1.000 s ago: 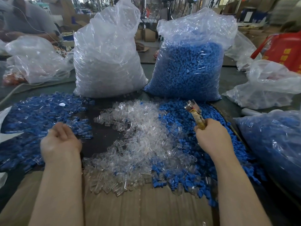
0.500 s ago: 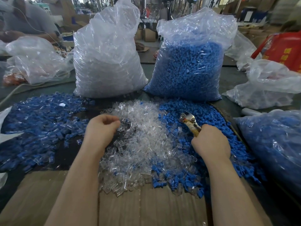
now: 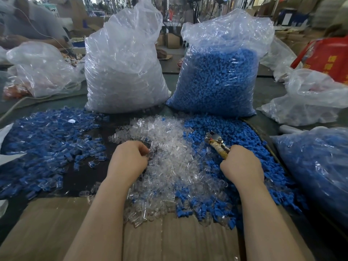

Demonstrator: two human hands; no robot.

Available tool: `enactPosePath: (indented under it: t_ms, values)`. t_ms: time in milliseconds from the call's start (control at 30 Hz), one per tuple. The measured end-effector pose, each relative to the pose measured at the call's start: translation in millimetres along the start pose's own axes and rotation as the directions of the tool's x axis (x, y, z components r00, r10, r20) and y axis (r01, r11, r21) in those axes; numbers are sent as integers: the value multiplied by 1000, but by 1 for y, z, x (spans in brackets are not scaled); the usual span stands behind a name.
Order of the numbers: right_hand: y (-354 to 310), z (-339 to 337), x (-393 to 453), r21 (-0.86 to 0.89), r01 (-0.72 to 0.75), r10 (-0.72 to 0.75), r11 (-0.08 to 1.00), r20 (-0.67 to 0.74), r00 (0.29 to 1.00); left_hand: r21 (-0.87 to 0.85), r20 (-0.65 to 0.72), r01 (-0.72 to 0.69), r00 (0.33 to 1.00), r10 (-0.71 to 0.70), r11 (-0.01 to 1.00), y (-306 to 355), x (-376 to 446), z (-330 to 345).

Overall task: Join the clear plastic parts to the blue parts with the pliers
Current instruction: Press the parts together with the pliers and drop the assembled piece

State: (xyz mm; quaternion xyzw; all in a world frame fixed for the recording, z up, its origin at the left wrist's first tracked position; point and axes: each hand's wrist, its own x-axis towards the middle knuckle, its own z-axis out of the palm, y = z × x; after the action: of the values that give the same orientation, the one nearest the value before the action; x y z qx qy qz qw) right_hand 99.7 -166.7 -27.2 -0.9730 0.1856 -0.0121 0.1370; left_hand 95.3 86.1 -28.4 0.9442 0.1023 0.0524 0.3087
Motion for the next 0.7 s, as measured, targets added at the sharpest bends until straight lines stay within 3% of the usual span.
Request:
enactPosePath:
  t_ms: [200,367,500,600,700]
  values:
    - [0,0,-1,17,14,-14,1000,-20,1000,-24,-45,7,999,-8,1000,4,-4,-2]
    - [2,-3,0,47,19,-14,999,-101,995,-277,-122,-6,992,-29,961,16,-6,-9]
    - [-1,-6,5,302,85,-55,949,-106,993,-543,-65,-17,998,-22,839,35,-10,-9]
    - [-6,-8,4,573,146,-114,807,-92,989,-698,29,36,999,-22,715,49,-14,-2]
    - [-12,-10,-2,705,210,-174,677,-123,977,-808,91,77,996,-4,584,60,-19,5]
